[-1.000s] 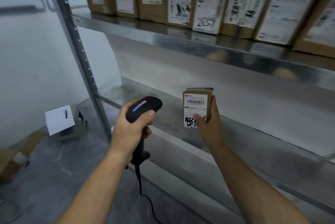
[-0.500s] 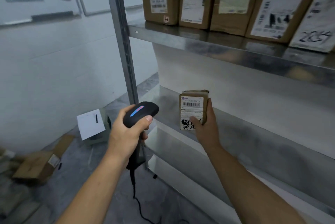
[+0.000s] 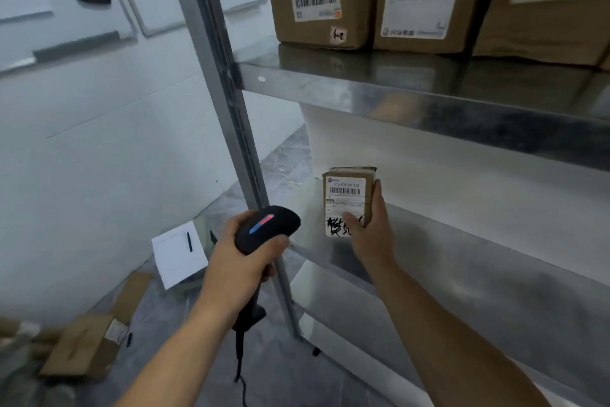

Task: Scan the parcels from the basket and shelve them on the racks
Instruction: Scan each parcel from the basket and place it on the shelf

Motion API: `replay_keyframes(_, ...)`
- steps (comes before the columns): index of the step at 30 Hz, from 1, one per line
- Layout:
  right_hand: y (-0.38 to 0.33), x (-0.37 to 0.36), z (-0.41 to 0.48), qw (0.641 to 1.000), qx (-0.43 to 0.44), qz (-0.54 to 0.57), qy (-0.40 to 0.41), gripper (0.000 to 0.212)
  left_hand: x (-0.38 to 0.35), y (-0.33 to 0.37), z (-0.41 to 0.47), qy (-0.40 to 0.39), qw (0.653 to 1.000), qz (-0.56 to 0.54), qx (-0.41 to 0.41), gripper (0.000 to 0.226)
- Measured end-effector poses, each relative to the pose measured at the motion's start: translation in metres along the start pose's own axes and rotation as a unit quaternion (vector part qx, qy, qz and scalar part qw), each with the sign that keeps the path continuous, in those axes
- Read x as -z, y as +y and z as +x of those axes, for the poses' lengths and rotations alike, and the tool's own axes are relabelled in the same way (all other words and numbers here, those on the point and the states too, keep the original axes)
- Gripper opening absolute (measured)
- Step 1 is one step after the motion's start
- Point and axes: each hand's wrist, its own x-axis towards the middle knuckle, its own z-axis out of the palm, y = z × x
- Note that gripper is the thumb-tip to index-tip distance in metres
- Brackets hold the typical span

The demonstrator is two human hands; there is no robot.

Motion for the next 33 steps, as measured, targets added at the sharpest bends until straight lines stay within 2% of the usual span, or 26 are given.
replay_keyframes(8,0.034,-0.05,0.037,0.999,-0.034,-0.008,0.011,0.09,0.011,-0.008,0.063,-0.044,0.999,0.023,0.021,0.071)
replay_keyframes(15,0.031,-0.054,0.058,0.997,-0.073,-0.013,-0.001,0.108,0.021,-0.011,0.098,-0.1,0.994,0.043,0.017,0.073)
replay_keyframes(21,0.028,-0.071,0.061,0.995,-0.09,-0.018,0.042,0.115,0.032,-0.008,0.118,-0.149,0.986,0.067,0.018,0.075)
replay_keyframes(26,0.023,-0.09,0.069,0.993,-0.097,0.003,0.071,0.112,0.039,-0.003,0.129,-0.174,0.982,0.071,0.012,0.06)
replay_keyframes(33,0.03,-0.103,0.075,0.99,-0.09,0.043,0.1,0.11,0.042,-0.003,0.134,-0.2,0.976,0.084,0.004,0.061)
